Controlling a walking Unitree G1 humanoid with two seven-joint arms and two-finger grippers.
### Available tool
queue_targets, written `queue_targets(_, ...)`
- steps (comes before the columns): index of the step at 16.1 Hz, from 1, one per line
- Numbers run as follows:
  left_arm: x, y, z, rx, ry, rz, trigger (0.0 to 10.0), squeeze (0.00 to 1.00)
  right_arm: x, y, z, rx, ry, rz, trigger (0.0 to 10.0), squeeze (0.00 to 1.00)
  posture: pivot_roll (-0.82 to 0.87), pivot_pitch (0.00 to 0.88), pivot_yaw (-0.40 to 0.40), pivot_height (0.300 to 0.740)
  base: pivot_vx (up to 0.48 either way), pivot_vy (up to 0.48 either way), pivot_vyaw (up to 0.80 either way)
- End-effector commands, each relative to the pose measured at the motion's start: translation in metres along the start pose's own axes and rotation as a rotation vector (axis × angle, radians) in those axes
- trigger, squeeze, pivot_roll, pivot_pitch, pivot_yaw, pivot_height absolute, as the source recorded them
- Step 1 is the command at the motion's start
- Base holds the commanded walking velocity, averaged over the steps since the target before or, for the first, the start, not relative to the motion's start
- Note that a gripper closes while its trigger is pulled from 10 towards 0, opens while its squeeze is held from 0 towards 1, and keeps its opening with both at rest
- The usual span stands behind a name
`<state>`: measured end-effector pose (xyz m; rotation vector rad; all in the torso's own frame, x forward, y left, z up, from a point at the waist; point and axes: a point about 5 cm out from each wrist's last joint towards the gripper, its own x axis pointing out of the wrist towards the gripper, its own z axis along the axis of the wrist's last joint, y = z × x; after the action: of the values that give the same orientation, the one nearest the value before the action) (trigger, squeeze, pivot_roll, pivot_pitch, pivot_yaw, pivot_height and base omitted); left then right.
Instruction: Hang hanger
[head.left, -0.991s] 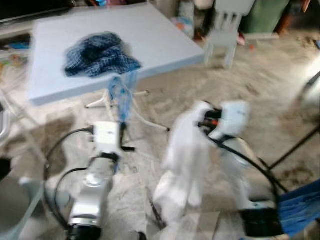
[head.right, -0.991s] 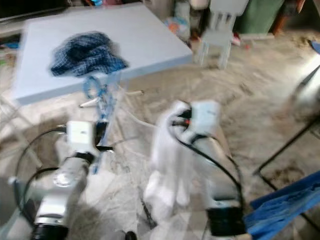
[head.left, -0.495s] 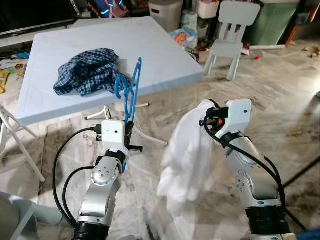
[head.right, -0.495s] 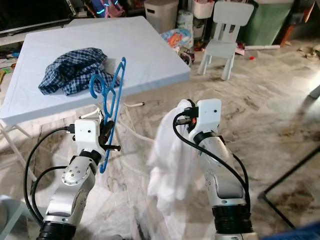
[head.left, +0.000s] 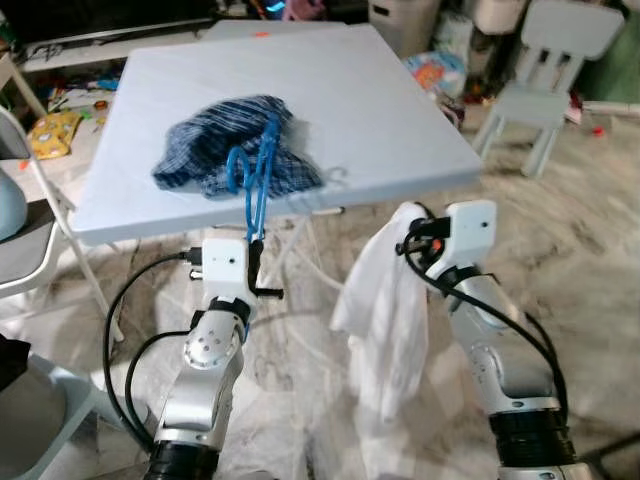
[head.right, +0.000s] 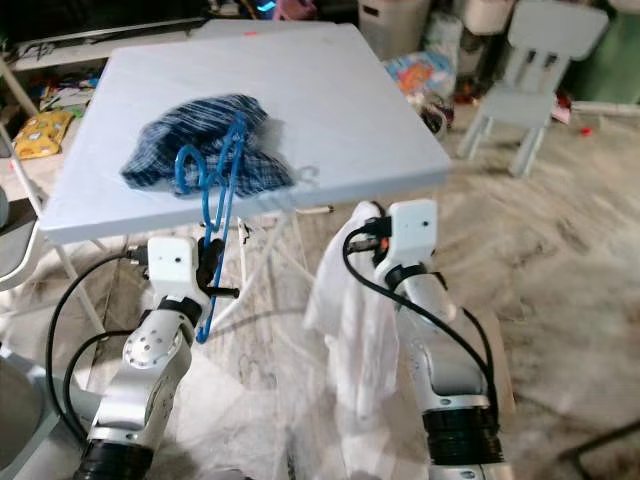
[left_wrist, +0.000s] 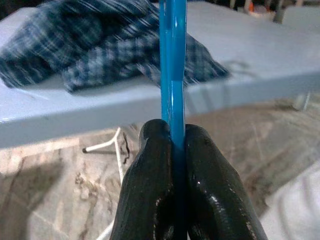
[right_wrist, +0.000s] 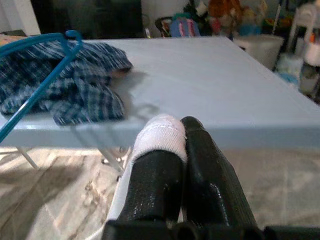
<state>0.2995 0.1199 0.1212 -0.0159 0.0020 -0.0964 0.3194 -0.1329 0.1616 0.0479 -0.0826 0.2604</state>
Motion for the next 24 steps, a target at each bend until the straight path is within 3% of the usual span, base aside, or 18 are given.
queue_targets(1, -0.0013, 0.0105, 0.0026, 0.023, -0.011, 0.033, 10.0, 0.00, 0.0042, 0.0111, 0.0105, 0.008, -0.049, 0.038, 10.0, 0.00, -0.03, 0.118, 0.008, 0.740, 0.364, 0.311, 0.56)
queue_targets(7, 0.0005, 0.0094, 0.0042, 0.028, -0.014, 0.028, 10.0, 0.00, 0.0057, 0.0101, 0.0090, 0.020, -0.046, 0.018, 10.0, 0.00, -0.03, 0.117, 0.010, 0.740, 0.340, 0.301, 0.28)
queue_targets(11, 0.0002, 0.0047, 0.0017, 0.022, -0.004, -0.001, 10.0, 0.00, 0.0067, 0.0058, 0.0084, 0.038, -0.041, -0.021, 10.0, 0.00, -0.02, 0.116, 0.009, 0.740, 0.074, 0.000, 0.00)
queue_targets(19, -0.0006, 0.0025, 0.0026, 0.016, -0.011, -0.023, 10.0, 0.00, 0.0088, 0.0047, 0.0084, 0.023, -0.041, -0.029, 10.0, 0.00, -0.02, 0.116, 0.007, 0.740, 0.106, -0.105, -0.80)
queue_targets(24, -0.0008, 0.0021, 0.0034, -0.005, -0.015, -0.026, 10.0, 0.00, 0.0089, 0.0055, 0.0082, 0.020, -0.046, -0.026, 10.0, 0.00, -0.02, 0.116, 0.006, 0.740, 0.356, -0.053, -0.10)
